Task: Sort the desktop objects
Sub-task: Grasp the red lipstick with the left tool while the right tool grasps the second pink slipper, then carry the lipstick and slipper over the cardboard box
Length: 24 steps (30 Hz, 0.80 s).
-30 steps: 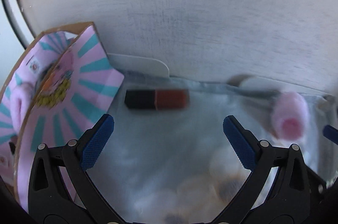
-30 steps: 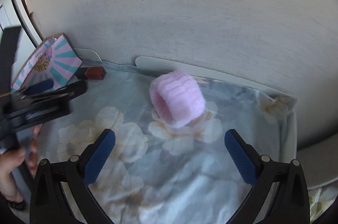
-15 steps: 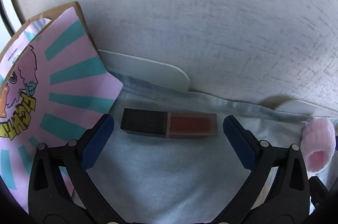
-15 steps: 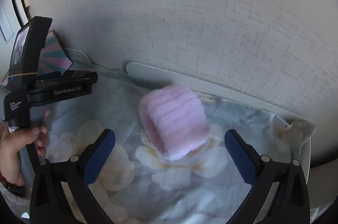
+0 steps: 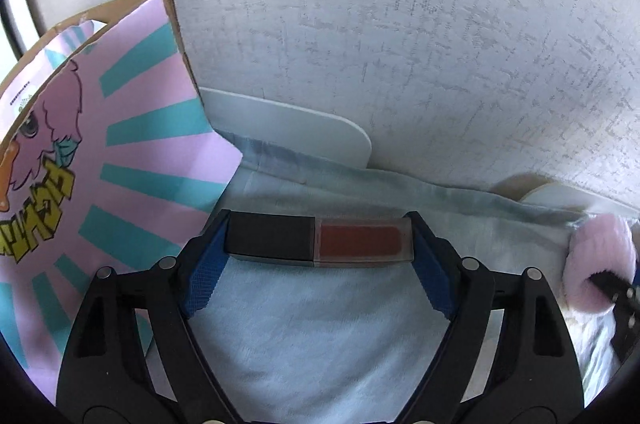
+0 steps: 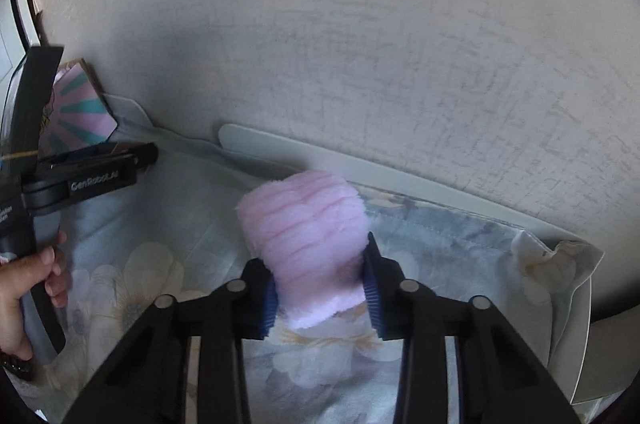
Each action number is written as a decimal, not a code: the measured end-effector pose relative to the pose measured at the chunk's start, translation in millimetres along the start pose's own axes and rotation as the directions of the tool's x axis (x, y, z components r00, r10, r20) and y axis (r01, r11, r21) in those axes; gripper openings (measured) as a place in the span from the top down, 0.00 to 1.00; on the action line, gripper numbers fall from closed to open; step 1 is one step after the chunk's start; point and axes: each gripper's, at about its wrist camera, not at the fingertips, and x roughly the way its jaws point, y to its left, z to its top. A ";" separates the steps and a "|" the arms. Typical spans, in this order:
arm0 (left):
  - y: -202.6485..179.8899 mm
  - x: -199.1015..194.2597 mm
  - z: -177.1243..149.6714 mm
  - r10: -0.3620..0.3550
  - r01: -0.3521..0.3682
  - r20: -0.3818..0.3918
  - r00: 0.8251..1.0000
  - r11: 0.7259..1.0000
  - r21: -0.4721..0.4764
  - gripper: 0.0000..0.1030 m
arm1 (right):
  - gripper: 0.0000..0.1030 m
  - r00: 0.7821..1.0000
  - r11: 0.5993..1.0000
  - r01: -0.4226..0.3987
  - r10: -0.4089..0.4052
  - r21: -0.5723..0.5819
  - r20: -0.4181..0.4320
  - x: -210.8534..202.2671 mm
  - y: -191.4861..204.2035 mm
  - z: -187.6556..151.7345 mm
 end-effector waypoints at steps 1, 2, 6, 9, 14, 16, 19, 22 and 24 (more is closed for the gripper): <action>-1.1 -1.6 -0.7 -0.001 0.001 -0.003 1.000 1.000 0.007 0.20 | 0.75 1.000 1.000 0.010 -0.010 0.002 0.004 -1.0 -0.8 0.2; -1.7 -3.9 -1.2 -0.006 0.006 -0.005 1.000 1.000 0.010 0.20 | 0.76 1.000 1.000 0.015 -0.015 0.007 0.009 -2.3 -2.1 0.5; -4.9 -19.8 -1.7 -0.023 0.023 -0.018 1.000 1.000 0.008 0.20 | 0.79 0.999 0.999 0.022 -0.023 0.034 0.036 -14.9 -7.2 2.4; -12.8 -38.4 -2.6 -0.038 0.038 -0.010 0.999 0.999 0.039 0.20 | 0.83 0.998 0.999 0.025 -0.027 0.048 0.051 -28.4 -8.4 4.1; -20.5 -77.7 -0.8 -0.080 0.081 -0.015 0.997 0.994 0.078 0.20 | 0.85 0.999 0.999 0.024 -0.026 0.049 0.044 -54.0 -0.3 9.1; -20.2 -97.2 1.1 -0.093 0.094 -0.011 0.996 0.990 0.103 0.20 | 0.85 0.999 0.999 0.024 -0.026 0.039 0.043 -65.6 2.9 11.8; -14.4 -123.0 4.7 -0.102 0.102 -0.009 0.995 0.984 0.144 0.20 | 0.85 0.999 1.000 0.008 -0.008 0.015 0.032 -86.5 6.6 13.2; 20.7 -137.0 22.9 -0.119 0.120 -0.016 0.993 0.980 0.162 0.20 | 0.85 1.000 1.000 -0.009 0.010 -0.022 0.010 -101.9 21.6 19.1; 32.5 -153.9 22.0 -0.134 0.137 -0.027 0.991 0.977 0.162 0.20 | 0.85 0.999 0.999 -0.034 0.034 -0.035 -0.001 -110.5 35.3 26.9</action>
